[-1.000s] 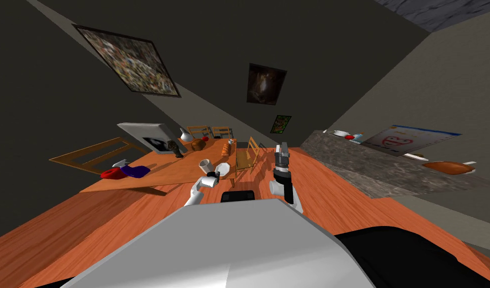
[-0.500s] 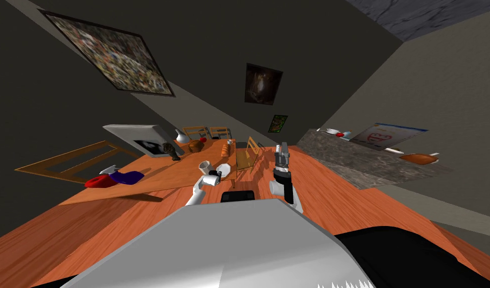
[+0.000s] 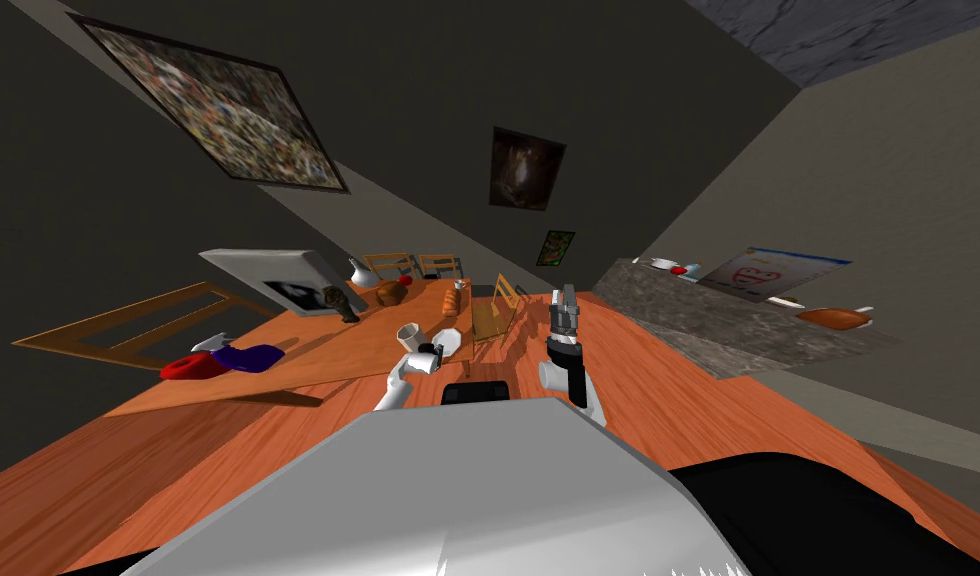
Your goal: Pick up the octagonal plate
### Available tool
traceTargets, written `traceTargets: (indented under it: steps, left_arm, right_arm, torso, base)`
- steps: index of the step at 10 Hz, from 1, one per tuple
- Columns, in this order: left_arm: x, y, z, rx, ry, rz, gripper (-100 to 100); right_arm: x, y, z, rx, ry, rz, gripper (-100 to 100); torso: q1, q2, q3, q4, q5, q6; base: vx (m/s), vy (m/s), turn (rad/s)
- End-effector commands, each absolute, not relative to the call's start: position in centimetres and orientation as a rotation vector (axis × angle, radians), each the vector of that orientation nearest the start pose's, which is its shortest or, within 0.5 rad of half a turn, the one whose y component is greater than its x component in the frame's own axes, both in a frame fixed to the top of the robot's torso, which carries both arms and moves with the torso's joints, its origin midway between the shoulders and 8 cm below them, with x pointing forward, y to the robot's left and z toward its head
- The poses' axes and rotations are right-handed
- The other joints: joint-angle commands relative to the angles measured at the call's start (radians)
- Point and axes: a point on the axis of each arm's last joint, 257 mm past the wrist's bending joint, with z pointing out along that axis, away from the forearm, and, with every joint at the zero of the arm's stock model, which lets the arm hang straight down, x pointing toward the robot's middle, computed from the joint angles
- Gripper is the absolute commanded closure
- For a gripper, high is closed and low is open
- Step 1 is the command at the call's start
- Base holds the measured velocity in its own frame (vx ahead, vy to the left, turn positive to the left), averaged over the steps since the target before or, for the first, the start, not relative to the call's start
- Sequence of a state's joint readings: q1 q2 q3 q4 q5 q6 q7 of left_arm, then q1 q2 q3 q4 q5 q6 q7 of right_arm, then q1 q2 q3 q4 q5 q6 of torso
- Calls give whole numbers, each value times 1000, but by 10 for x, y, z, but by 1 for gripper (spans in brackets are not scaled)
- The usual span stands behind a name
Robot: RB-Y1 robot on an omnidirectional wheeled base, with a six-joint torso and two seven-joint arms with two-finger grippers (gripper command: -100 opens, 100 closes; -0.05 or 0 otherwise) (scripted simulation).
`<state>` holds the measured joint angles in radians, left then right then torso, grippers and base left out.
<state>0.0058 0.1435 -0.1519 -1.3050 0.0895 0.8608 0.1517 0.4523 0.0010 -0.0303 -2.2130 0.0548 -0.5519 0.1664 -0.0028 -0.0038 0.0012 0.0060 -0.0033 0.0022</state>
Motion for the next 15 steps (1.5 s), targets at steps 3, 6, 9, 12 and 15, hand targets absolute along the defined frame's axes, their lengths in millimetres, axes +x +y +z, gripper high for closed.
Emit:
traceTargets:
  steps: [3,6,9,12,15]
  left_arm:
    - [369,232,-536,-2004,1975,-433,100]
    - [362,232,-541,-2019,1983,-419,100]
    - [371,233,-531,-2001,1975,-434,100]
    - [375,232,-518,-1994,1977,-435,100]
    - [375,231,-514,-1993,1976,-437,0]
  right_arm:
    - [351,-278,20,535,659,1107,0]
    - [351,-278,20,535,659,1107,0]
    - [351,-278,20,535,659,1107,0]
    - [351,-278,20,535,659,1107,0]
    - [351,-278,20,535,658,1107,0]
  torso:
    - [0,1,0,0,0,0]
    - [2,-4,-1,3,0,3]
    - [2,-7,-2,3,-1,3]
    - [1,-6,-1,5,-2,4]
    - [1,-6,-1,5,-2,4]
  base:
    - [14,2,-4]
    - [-10,-3,8]
    - [-3,-1,-3]
    - [-16,-1,6]
    - [-15,-4,4]
